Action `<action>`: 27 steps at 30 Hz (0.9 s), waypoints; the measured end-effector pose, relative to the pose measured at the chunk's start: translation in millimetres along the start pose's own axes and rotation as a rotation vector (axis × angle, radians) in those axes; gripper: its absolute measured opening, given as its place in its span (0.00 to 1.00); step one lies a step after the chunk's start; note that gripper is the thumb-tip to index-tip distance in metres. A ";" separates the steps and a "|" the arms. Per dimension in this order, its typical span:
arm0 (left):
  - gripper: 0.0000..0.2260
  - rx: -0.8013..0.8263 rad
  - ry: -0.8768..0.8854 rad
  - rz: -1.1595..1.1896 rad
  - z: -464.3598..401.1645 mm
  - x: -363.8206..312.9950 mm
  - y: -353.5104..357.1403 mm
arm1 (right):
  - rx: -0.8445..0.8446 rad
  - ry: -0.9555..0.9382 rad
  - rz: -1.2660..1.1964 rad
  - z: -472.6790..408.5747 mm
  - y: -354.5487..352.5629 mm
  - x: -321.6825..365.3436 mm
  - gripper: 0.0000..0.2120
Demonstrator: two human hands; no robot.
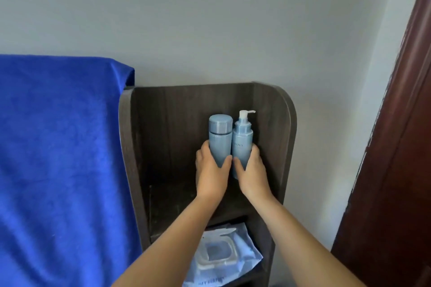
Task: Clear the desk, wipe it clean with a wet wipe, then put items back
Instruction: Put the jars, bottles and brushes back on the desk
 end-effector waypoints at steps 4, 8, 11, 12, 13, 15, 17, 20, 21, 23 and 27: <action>0.26 0.010 -0.005 0.023 1.3 -3.1 -1.7 | -0.003 -0.012 -0.031 2.2 -0.4 0.0 0.21; 0.26 -0.009 0.032 0.045 17.1 -8.8 -19.6 | -0.046 -0.009 -0.054 17.3 -12.1 3.8 0.23; 0.25 -0.021 0.085 0.073 37.5 -18.3 -42.6 | -0.059 -0.034 -0.072 38.1 -27.3 18.1 0.23; 0.25 -0.019 0.101 0.087 45.2 -22.6 -51.5 | -0.051 -0.041 -0.082 46.4 -31.6 24.6 0.23; 0.24 -0.012 0.118 0.100 53.8 -27.9 -61.0 | -0.045 -0.049 -0.097 56.2 -35.9 31.8 0.23; 0.23 0.021 0.150 0.127 72.3 -38.7 -79.8 | -0.041 -0.066 -0.134 77.6 -43.1 46.2 0.24; 0.23 0.064 0.176 0.164 93.1 -47.4 -100.7 | -0.039 -0.081 -0.160 102.7 -46.7 62.7 0.25; 0.24 0.122 0.209 0.229 125.1 -55.7 -140.9 | -0.038 -0.085 -0.204 141.8 -41.3 89.7 0.25; 0.24 0.131 0.217 0.251 135.3 -56.3 -157.5 | -0.036 -0.085 -0.219 155.3 -36.5 100.1 0.25; 0.24 0.127 0.222 0.280 153.1 -49.8 -197.4 | -0.024 -0.089 -0.239 184.3 -20.8 122.8 0.24; 0.23 0.115 0.179 0.229 174.1 -10.0 -300.4 | -0.003 -0.057 -0.334 246.9 40.1 166.3 0.22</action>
Point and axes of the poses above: each hand's wrist, its own z-axis away from the middle knuckle, its own y-axis out of the palm, x = y × z, the point moved 9 cm from there along -z, towards the middle knuckle, and after that the axes turned 7 degrees about z, right-handed, at the moved point
